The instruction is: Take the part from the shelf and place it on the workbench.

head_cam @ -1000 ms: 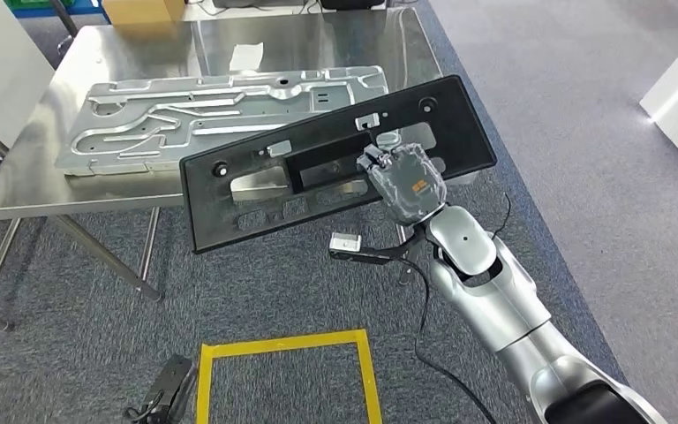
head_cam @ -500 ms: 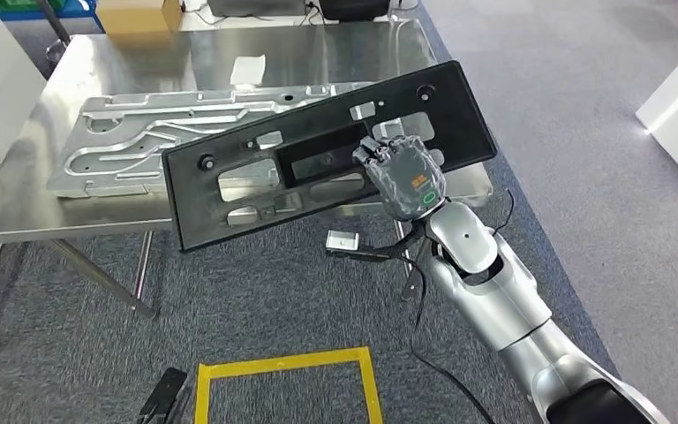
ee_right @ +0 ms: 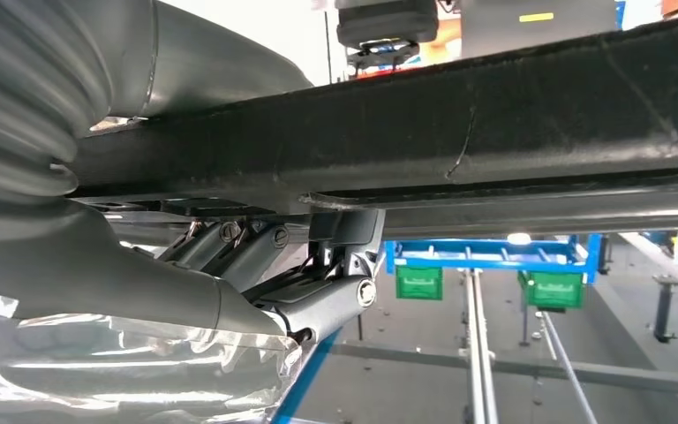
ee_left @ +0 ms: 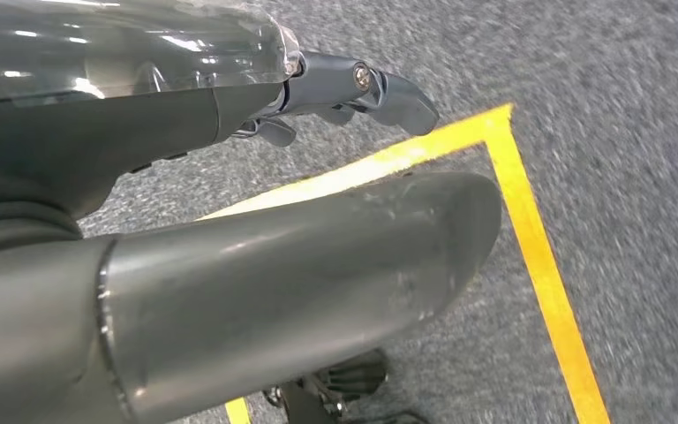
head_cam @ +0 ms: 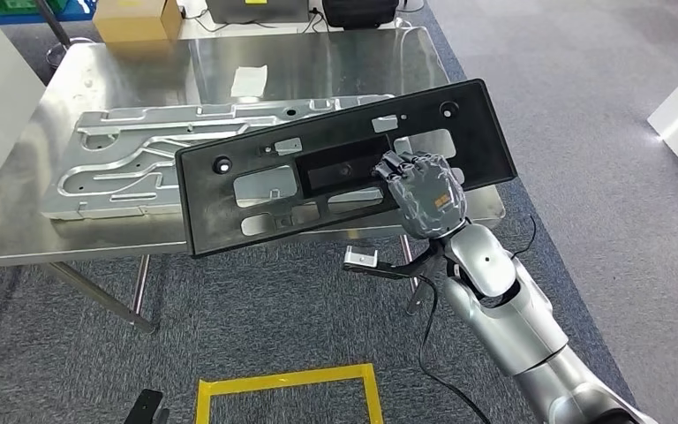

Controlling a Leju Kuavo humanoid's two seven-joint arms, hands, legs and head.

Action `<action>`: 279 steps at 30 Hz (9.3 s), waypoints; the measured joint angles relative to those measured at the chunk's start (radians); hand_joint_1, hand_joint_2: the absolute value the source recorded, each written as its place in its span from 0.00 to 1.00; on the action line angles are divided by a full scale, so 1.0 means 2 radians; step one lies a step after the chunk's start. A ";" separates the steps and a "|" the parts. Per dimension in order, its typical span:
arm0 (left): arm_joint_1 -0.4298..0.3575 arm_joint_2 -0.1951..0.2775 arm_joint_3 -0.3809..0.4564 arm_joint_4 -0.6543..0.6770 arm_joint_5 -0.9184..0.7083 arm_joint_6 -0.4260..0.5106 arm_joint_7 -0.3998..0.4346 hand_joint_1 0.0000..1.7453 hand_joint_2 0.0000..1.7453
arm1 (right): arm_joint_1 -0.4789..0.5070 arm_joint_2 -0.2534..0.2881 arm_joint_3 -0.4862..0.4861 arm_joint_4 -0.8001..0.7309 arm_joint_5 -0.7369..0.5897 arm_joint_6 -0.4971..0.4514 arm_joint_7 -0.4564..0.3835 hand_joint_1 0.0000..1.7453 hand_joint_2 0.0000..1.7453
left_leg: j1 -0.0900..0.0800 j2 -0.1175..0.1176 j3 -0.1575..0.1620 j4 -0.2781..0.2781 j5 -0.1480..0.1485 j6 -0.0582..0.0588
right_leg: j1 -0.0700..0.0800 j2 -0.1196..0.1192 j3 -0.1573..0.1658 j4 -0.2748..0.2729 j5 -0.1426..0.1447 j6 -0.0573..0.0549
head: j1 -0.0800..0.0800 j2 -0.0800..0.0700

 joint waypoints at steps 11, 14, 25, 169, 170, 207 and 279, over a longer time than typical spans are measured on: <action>0.011 0.002 0.015 0.005 0.003 -0.004 -0.004 0.00 0.00 | 0.019 0.000 -0.011 0.004 -0.003 -0.008 -0.004 1.00 1.00 | 0.019 0.005 -0.042 -0.007 0.035 -0.023 | -0.013 0.000 0.025 0.011 -0.033 0.016 | -0.002 0.000; 0.011 0.003 0.017 0.005 0.003 -0.004 -0.004 0.00 0.00 | 0.019 0.000 -0.014 0.006 -0.004 -0.008 -0.004 1.00 1.00 | 0.016 0.004 -0.039 -0.010 0.035 -0.010 | -0.013 0.000 0.026 0.012 -0.039 0.025 | -0.001 0.000; 0.005 0.002 0.021 0.006 -0.001 -0.009 -0.008 0.00 0.00 | 0.022 0.001 -0.024 0.028 -0.013 -0.008 -0.009 1.00 1.00 | 0.008 0.000 -0.011 -0.012 0.013 0.003 | -0.007 -0.002 -0.020 0.044 -0.011 0.015 | 0.003 0.000; 0.058 -0.057 0.305 -0.005 -0.027 -0.016 -0.068 0.00 0.00 | 0.392 0.264 -0.734 -0.011 -0.690 0.463 -0.222 0.00 0.00 | 0.007 0.025 0.048 -0.038 -0.012 0.005 | -0.006 -0.035 0.002 0.028 -0.029 0.023 | 0.000 0.000; 0.058 -0.057 0.307 -0.005 -0.027 -0.017 -0.068 0.00 0.00 | 0.391 0.264 -0.739 -0.007 -0.688 0.464 -0.222 0.00 0.00 | 0.008 0.022 0.041 -0.039 -0.006 0.008 | -0.008 -0.021 -0.003 0.046 -0.052 0.026 | 0.001 0.000; 0.053 -0.069 0.369 -0.009 -0.080 -0.010 -0.067 0.00 0.00 | 0.291 0.232 -0.929 0.234 -0.284 0.377 -0.243 0.00 0.00 | 0.008 -0.012 0.009 -0.035 0.013 0.010 | -0.013 0.002 0.025 0.078 -0.083 0.035 | 0.001 0.000; 0.032 -0.050 0.310 0.006 -0.197 -0.084 0.066 0.00 0.00 | 0.257 0.110 -0.893 0.610 0.030 0.232 -0.107 0.00 0.00 | 0.010 -0.003 -0.059 0.091 -0.049 -0.018 | -0.013 -0.006 0.044 0.006 -0.048 0.006 | -0.002 0.000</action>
